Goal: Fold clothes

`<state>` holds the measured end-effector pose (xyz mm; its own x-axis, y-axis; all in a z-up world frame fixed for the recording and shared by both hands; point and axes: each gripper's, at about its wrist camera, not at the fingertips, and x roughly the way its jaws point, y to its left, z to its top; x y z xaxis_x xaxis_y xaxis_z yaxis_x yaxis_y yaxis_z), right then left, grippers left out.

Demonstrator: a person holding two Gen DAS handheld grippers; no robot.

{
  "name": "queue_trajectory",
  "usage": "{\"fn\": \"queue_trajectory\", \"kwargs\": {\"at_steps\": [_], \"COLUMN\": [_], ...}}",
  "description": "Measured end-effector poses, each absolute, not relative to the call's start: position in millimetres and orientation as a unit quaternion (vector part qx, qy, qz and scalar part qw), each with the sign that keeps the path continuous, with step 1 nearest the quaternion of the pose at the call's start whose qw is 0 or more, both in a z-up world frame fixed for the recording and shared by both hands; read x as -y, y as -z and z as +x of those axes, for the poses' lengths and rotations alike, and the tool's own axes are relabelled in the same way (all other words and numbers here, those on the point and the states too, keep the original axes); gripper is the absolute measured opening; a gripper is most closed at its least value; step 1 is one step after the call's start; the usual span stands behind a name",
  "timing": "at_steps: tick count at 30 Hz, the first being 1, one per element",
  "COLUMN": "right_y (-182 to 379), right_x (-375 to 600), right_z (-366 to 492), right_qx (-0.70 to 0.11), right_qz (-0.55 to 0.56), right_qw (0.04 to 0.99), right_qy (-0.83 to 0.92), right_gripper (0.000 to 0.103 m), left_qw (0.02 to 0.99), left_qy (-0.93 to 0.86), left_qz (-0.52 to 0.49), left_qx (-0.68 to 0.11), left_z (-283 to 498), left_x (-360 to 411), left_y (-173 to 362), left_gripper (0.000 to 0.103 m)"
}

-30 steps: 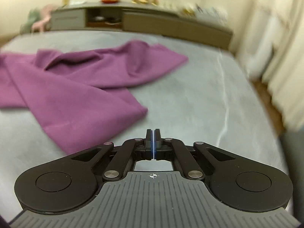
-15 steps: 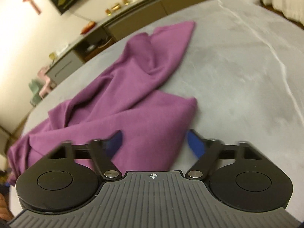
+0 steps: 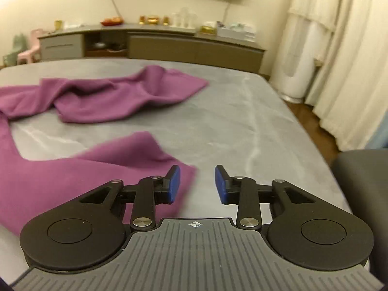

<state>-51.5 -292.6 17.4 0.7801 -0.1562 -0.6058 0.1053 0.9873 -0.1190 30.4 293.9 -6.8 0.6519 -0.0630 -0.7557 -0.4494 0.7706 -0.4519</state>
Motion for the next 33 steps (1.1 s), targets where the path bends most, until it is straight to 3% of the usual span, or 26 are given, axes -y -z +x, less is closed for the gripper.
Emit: {"fn": "queue_trajectory", "kwargs": {"at_steps": [2,4,6,10,11,13,14,15,17,19,22,23,25,26,28,30,33], "right_y": [-24.2,-27.2,-26.5,-4.7,1.0,11.6,16.5,17.7,-2.2,-45.6,-56.6,-57.4,-26.2,-9.3,0.1,-9.0,-15.7], "right_x": [308.8,322.3,334.7,341.4,337.4,323.0,312.8,302.2,286.0,272.4,275.6,277.9,303.0,318.9,340.1,343.6,338.5], "right_z": [-58.8,-59.4,-59.0,-30.2,-19.4,1.5,11.2,14.8,2.4,-39.6,-66.5,-72.9,-55.9,-46.3,-49.6,-60.8,-53.6], "right_qx": [-0.308,-0.304,-0.307,-0.363,-0.377,-0.406,-0.423,-0.428,-0.368,-0.212,-0.17,-0.167,-0.274,-0.333,-0.349,-0.316,-0.296], "right_qz": [0.028,0.097,0.157,0.221,0.228,0.218,0.196,0.172,0.137,0.1,0.073,0.066,0.11,0.147,0.206,0.202,0.162], "right_qw": [0.948,0.945,0.936,0.902,0.895,0.887,0.884,0.887,0.919,0.972,0.979,0.979,0.944,0.917,0.899,0.91,0.926], "right_qy": [0.069,0.068,0.069,0.075,0.064,0.037,0.027,0.021,0.022,0.029,0.081,0.101,0.149,0.165,0.168,0.178,0.168], "right_gripper": [0.067,0.068,0.08,0.08,0.076,0.054,0.014,0.004,0.003,0.003,0.004,0.006,0.026,0.03,0.03,0.063,0.084], "left_qw": [0.858,0.867,0.867,0.853,0.852,0.85,0.851,0.852,0.855,0.858,0.855,0.853,0.852,0.852,0.855,0.858,0.862], "left_qy": [-0.101,-0.091,-0.095,-0.112,-0.113,-0.114,-0.112,-0.11,-0.11,-0.114,-0.117,-0.117,-0.115,-0.114,-0.111,-0.106,-0.102], "left_qz": [-0.325,-0.319,-0.314,-0.336,-0.343,-0.348,-0.347,-0.344,-0.333,-0.329,-0.336,-0.338,-0.334,-0.331,-0.327,-0.326,-0.313], "left_qx": [-0.384,-0.373,-0.375,-0.382,-0.38,-0.377,-0.378,-0.379,-0.381,-0.378,-0.378,-0.381,-0.387,-0.389,-0.387,-0.383,-0.387], "left_z": [19.1,11.6,10.9,13.3,13.8,15.0,15.4,16.1,17.5,16.0,15.7,16.9,20.1,21.2,22.2,22.6,25.3], "left_x": [-289.4,-285.5,-285.9,-297.0,-300.3,-302.3,-300.1,-297.0,-293.3,-293.6,-297.1,-297.6,-295.6,-293.7,-289.7,-285.8,-279.1], "left_y": [-4.1,-11.7,-11.7,-5.4,-5.1,-5.6,-5.9,-5.9,-6.4,-7.7,-5.7,-4.1,-2.0,-2.5,-4.8,-7.6,-7.4], "left_gripper": [0.03,0.036,0.04,0.04,0.04,0.04,0.04,0.04,0.04,0.04,0.04,0.04,0.04,0.04,0.04,0.042,0.045]}}
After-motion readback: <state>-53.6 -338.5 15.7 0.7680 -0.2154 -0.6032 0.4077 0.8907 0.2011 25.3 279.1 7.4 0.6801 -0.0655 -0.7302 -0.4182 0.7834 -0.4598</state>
